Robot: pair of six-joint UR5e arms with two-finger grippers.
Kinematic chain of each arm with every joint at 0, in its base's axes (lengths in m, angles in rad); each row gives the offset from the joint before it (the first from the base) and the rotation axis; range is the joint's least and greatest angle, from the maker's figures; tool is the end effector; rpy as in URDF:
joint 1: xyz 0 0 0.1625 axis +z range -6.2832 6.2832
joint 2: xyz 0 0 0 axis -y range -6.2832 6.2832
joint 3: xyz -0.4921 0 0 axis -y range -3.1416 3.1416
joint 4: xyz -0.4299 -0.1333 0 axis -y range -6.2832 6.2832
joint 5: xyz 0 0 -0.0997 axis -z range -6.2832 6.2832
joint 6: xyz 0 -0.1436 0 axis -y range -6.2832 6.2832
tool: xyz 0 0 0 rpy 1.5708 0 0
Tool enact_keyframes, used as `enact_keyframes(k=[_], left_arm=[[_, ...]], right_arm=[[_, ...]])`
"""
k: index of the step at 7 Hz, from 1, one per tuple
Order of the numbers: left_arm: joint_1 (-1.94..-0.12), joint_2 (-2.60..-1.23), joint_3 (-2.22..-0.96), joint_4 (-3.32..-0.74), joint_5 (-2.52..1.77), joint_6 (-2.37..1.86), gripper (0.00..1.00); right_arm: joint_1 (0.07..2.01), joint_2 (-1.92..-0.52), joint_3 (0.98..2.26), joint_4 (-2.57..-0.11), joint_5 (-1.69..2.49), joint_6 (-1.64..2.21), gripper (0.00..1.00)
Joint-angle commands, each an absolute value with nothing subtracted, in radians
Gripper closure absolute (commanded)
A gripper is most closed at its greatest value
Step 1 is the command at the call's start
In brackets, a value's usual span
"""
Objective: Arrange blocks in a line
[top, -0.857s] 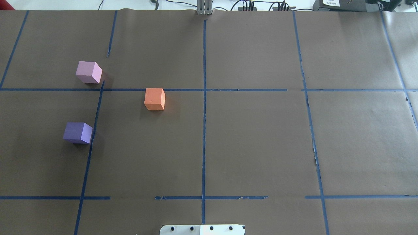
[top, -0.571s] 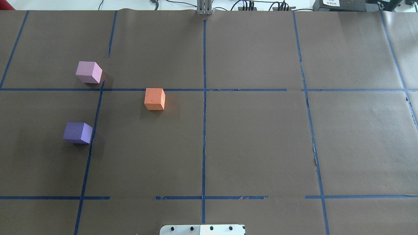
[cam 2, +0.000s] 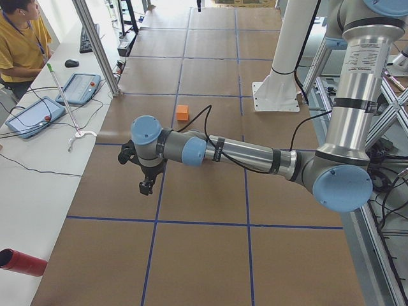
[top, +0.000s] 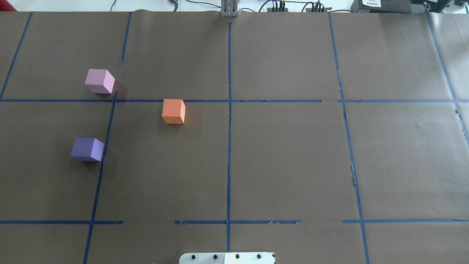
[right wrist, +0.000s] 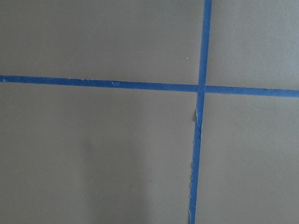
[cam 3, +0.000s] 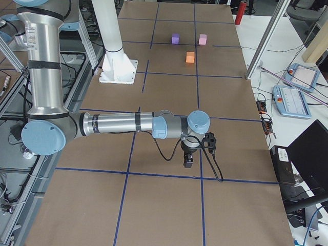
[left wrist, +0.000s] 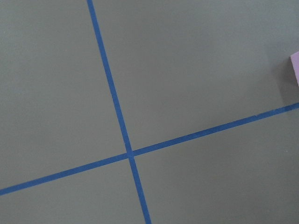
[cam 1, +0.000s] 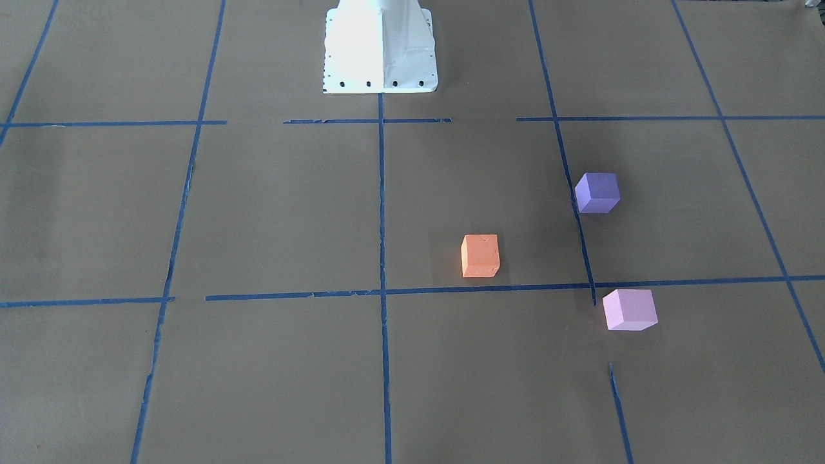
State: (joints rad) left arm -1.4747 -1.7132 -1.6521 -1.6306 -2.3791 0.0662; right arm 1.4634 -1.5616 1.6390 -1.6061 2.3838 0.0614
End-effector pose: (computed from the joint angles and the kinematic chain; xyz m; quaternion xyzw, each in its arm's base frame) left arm 0.0294 -0.6125 0.6216 0.1241 0.3912 0.1292 0.9027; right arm -0.0287 -0.5369 0.7158 -0.0141 -0.3955 -0.0294 0.9179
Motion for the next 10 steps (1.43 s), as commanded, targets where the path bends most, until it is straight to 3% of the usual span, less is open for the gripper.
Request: enact_keyframes(k=[1, 4, 6, 7, 10], left_arm=[[-1.346, -1.78, -1.68, -1.694, -2.378, -0.146, 0.0], [-1.096, -1.972, -1.68, -1.75, -2.364, -0.654, 0.0], [-0.894, -2.061, -1.665, -1.784, -2.188, -0.673, 0.0], [-0.878, -2.089, -1.663, -1.786, -2.153, -0.76, 0.0], [-0.752, -2.231, -1.496, -1.804, -1.986, -1.107, 0.0]], right_arm=[[1.463, -1.562, 1.638, -1.606, 2.384, 0.061, 0.0], [1.463, -1.562, 1.638, -1.606, 2.384, 0.061, 0.0], [1.463, -1.562, 1.64, -1.606, 2.384, 0.061, 0.0], [1.463, -1.562, 1.64, -1.606, 2.384, 0.061, 0.0], [1.463, -1.562, 1.638, -1.606, 2.384, 0.061, 0.0]])
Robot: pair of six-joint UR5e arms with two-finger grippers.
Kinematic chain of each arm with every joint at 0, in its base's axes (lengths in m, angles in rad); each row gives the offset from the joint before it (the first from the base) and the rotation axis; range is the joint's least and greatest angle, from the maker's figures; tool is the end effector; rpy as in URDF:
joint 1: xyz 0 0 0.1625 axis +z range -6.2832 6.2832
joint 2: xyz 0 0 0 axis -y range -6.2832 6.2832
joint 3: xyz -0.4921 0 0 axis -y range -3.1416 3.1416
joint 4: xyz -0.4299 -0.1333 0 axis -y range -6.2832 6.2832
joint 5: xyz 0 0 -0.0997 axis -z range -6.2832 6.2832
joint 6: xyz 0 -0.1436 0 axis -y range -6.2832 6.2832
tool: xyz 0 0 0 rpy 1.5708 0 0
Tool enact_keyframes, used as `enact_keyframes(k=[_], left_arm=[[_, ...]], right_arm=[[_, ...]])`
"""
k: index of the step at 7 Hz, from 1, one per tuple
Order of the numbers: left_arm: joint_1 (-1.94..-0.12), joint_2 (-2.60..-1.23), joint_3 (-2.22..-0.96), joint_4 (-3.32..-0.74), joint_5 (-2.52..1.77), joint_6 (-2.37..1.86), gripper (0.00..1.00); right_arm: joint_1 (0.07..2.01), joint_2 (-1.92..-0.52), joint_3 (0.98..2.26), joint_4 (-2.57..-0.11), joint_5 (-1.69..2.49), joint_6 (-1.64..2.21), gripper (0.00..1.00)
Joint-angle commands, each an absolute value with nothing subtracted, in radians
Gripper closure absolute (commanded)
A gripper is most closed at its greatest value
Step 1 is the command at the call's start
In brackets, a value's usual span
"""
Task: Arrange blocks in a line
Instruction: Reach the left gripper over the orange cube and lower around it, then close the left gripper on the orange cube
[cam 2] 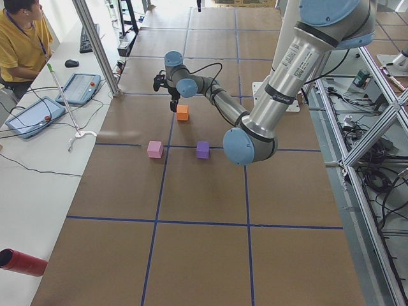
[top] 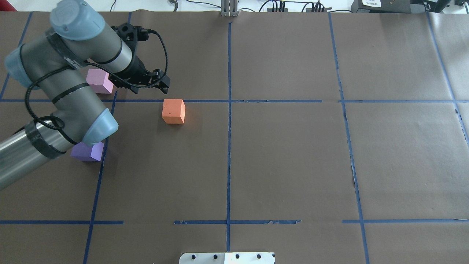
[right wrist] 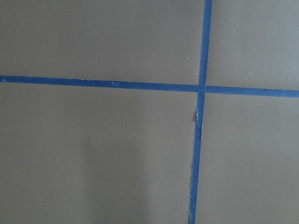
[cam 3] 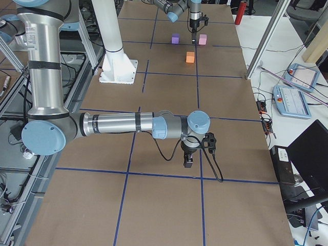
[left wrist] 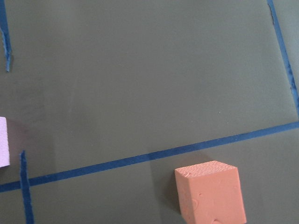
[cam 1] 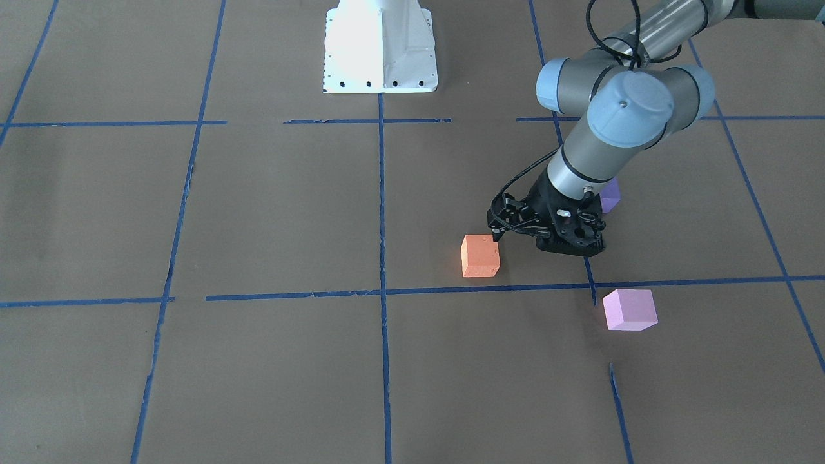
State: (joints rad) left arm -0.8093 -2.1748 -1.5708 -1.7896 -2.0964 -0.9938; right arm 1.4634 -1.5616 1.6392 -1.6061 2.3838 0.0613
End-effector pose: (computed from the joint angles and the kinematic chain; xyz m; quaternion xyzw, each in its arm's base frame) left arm 0.5023 -0.6157 0.3348 0.0636 0.4492 0.0006 0.8912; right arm -0.0287 -0.5369 0.7156 -0.0139 -0.3955 -0.0295 0.9179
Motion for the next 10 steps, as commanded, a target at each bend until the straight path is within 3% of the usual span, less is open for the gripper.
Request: enact_keyframes(k=[1, 6, 7, 8, 10], left_arm=[[-0.726, -2.227, -1.49, -1.815, -1.965, -1.112, 0.0], [-0.666, -2.23, -1.385, -1.873, -1.936, -1.134, 0.0], [-0.666, -2.23, -1.385, -1.873, -1.939, -1.126, 0.33], [-0.669, -2.233, -1.388, -1.867, -1.959, -1.126, 0.9], [-0.731, -2.183, -1.445, -1.856, -2.041, -1.114, 0.91]], right_arm=[[1.463, -1.562, 1.638, -1.606, 2.384, 0.061, 0.0], [1.463, -1.562, 1.64, -1.606, 2.384, 0.061, 0.0], [1.463, -1.562, 1.638, -1.606, 2.384, 0.061, 0.0], [1.463, -1.562, 1.64, -1.606, 2.384, 0.061, 0.0], [1.463, -1.562, 1.638, -1.606, 2.384, 0.061, 0.0]])
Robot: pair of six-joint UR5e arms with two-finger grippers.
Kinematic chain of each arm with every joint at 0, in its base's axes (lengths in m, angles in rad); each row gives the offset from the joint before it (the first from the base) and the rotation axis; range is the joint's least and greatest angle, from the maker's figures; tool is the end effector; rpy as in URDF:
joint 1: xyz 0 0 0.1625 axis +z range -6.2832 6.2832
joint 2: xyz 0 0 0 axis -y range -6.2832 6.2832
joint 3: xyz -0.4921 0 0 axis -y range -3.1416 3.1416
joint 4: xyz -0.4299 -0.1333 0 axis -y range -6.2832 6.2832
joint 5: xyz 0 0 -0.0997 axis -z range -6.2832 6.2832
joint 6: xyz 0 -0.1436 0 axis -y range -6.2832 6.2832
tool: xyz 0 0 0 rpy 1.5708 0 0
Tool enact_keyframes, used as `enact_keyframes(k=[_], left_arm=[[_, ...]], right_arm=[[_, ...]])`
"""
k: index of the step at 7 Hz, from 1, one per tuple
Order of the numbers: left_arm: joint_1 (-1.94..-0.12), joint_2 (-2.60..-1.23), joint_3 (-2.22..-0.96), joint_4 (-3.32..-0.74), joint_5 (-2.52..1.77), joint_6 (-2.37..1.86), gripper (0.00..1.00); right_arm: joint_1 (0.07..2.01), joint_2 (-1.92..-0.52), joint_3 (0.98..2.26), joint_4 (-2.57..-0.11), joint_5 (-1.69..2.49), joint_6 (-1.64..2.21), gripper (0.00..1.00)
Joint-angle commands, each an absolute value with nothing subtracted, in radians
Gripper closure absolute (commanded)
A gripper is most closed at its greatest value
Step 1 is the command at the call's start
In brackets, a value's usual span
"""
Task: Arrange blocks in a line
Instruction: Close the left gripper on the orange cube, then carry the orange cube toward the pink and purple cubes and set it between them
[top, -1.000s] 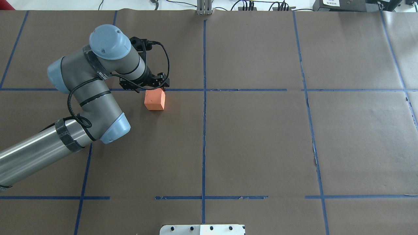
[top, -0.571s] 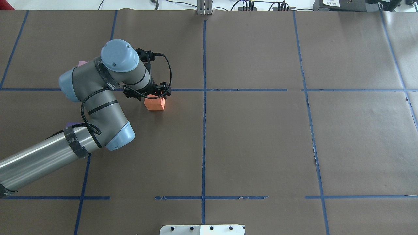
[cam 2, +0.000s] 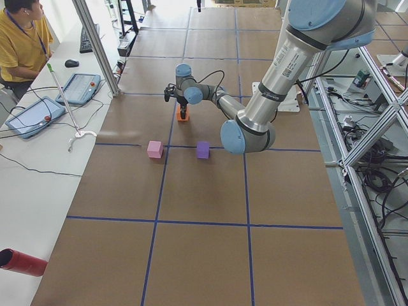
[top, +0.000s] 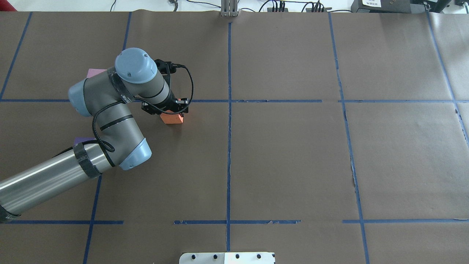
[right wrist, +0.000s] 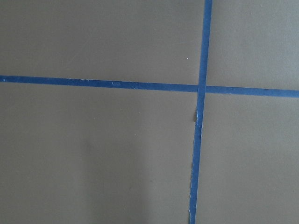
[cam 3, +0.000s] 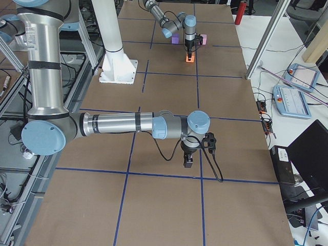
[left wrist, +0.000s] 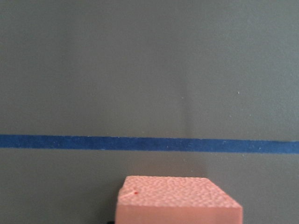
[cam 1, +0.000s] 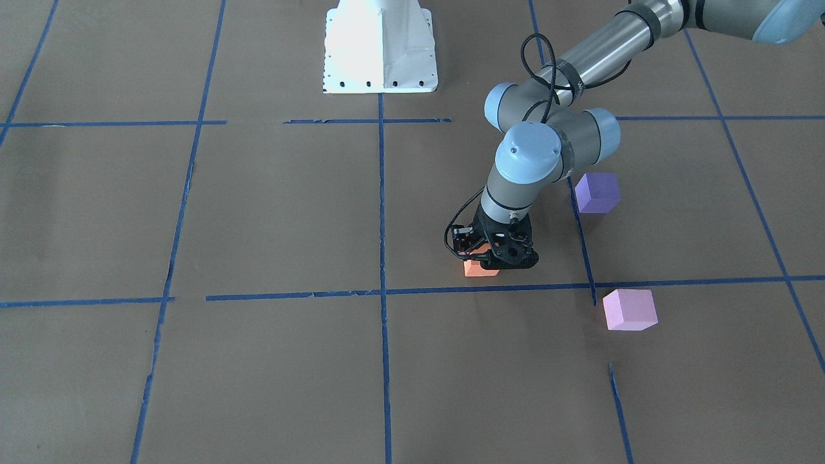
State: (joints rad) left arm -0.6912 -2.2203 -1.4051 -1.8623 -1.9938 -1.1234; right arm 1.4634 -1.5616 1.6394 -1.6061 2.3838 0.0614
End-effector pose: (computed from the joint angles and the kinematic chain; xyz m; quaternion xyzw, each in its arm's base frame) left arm 0.6006 -0.5934 0.3782 0.0355 0.4161 -0.0313 0.9081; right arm -0.0287 -0.5369 0.7155 -0.0139 -0.3955 -0.0295 0.9179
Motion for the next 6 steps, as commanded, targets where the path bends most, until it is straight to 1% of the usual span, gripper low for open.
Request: enact_keyframes(k=[1, 2, 3, 5, 6], left_arm=[[-0.771, -2.087, -1.53, -1.832, -2.086, -1.009, 0.91], [-0.829, -2.039, -1.558, -1.788, -2.092, -0.935, 0.92], [-0.859, -1.989, -1.56, -1.79, -2.097, -0.89, 0.92], [-0.894, -1.912, -1.56, -1.81, -2.141, -0.874, 0.91], [-0.896, -1.876, -1.559, -1.866, -2.141, -0.874, 0.92]], right_arm=[[1.463, -1.562, 1.64, -1.606, 2.384, 0.061, 0.0], [1.463, -1.562, 1.638, -1.606, 2.384, 0.061, 0.0], [1.463, -1.562, 1.638, -1.606, 2.384, 0.061, 0.0], [1.463, -1.562, 1.638, -1.606, 2.384, 0.061, 0.0], [1.463, -1.562, 1.638, -1.606, 2.384, 0.061, 0.0]])
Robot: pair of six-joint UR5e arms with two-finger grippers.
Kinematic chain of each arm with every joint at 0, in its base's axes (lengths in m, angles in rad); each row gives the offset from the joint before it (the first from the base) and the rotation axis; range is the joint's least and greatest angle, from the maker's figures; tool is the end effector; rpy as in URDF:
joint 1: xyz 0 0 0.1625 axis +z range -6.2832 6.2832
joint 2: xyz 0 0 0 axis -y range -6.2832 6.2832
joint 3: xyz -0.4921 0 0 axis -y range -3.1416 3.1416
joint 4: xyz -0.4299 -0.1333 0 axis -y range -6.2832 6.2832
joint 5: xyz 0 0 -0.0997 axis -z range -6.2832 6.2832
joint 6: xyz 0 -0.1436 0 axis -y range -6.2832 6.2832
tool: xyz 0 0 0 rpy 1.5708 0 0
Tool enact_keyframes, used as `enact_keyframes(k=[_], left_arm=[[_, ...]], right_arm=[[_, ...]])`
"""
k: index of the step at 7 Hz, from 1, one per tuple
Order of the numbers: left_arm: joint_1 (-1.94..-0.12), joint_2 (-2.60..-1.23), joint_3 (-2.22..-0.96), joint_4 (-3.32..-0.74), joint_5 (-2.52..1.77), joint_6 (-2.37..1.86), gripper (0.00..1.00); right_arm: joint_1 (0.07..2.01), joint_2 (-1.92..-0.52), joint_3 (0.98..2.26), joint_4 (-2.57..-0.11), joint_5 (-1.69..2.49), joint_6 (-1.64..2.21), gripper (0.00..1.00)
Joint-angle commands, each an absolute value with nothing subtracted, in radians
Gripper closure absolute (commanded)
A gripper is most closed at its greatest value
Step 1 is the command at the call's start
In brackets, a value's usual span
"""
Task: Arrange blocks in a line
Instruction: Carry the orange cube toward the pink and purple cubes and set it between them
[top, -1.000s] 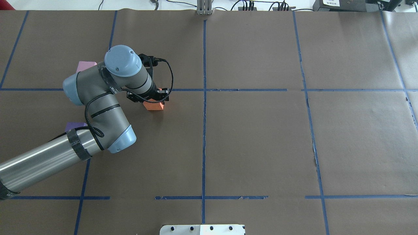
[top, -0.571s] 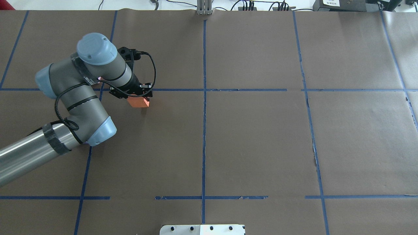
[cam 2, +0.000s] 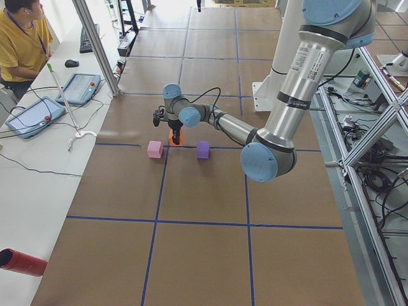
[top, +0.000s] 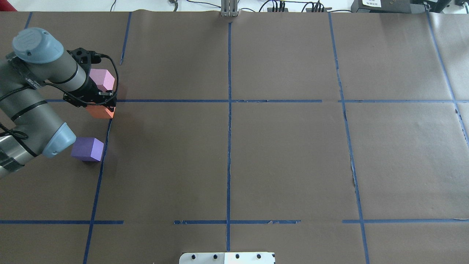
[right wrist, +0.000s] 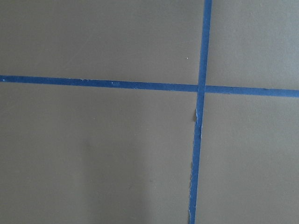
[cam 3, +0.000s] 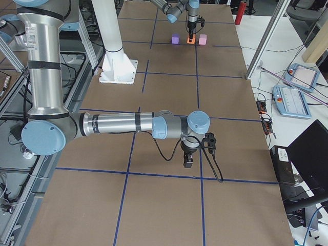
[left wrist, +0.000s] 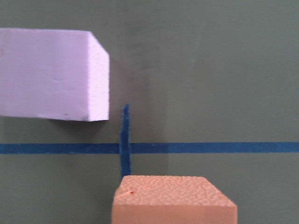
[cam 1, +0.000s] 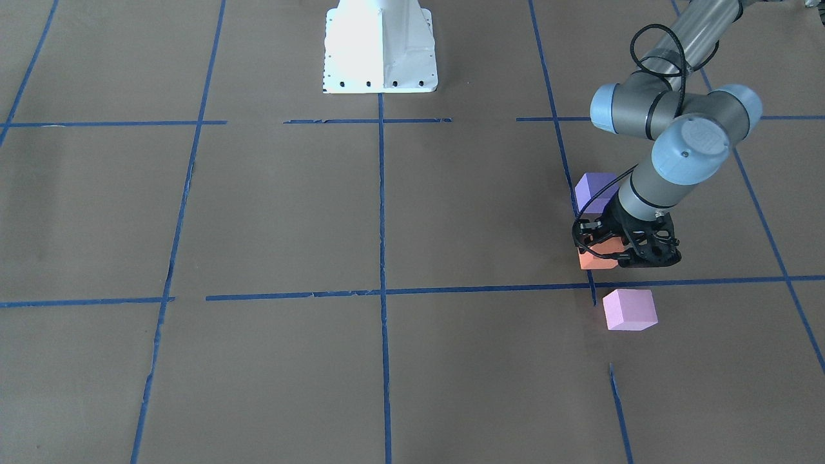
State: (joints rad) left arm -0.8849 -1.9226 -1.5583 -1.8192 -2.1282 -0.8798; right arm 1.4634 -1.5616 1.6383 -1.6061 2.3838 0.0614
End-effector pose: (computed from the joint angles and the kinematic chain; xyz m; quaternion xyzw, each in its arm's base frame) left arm 0.4151 -0.5977 0.5275 0.0117 0.3831 -0.0098 0.9236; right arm -0.0287 -0.5369 0.7161 -0.0144 -0.3955 -0.0293 0.9179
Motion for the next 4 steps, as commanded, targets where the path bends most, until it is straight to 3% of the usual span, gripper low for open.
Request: enact_keyframes(k=[1, 2, 3, 4], left_arm=[[-0.897, -1.861, -1.551, -1.917, -2.141, -0.874, 0.88], [-0.891, -1.861, -1.548, -1.919, -2.141, -0.879, 0.32], [-0.891, -1.861, -1.548, -1.924, -2.14, -0.885, 0.0], [-0.896, -1.861, -1.557, -1.924, -2.141, -0.878, 0.0]], right_arm=[[1.463, -1.562, 1.638, -1.606, 2.384, 0.061, 0.0], [1.463, -1.562, 1.638, -1.606, 2.384, 0.061, 0.0], [1.463, -1.562, 1.638, -1.606, 2.384, 0.061, 0.0], [1.463, -1.562, 1.64, -1.606, 2.384, 0.061, 0.0]])
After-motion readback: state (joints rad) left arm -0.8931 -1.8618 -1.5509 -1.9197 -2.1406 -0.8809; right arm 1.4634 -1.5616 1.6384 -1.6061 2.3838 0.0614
